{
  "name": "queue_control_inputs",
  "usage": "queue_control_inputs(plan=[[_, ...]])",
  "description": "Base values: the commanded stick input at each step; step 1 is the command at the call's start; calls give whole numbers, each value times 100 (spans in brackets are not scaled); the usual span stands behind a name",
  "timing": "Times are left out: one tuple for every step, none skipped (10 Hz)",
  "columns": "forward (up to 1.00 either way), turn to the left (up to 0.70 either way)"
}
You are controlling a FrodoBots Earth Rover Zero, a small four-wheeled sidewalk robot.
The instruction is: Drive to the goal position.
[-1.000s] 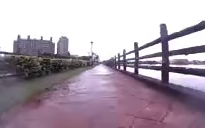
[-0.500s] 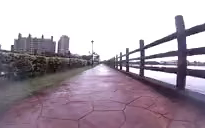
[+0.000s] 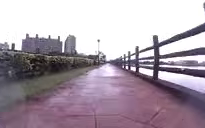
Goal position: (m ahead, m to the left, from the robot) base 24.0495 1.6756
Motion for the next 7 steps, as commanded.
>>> queue_control_inputs(plan=[[100,-1],[100,-1],[100,-1],[100,-1],[100,-1],[100,-1],[100,-1]])
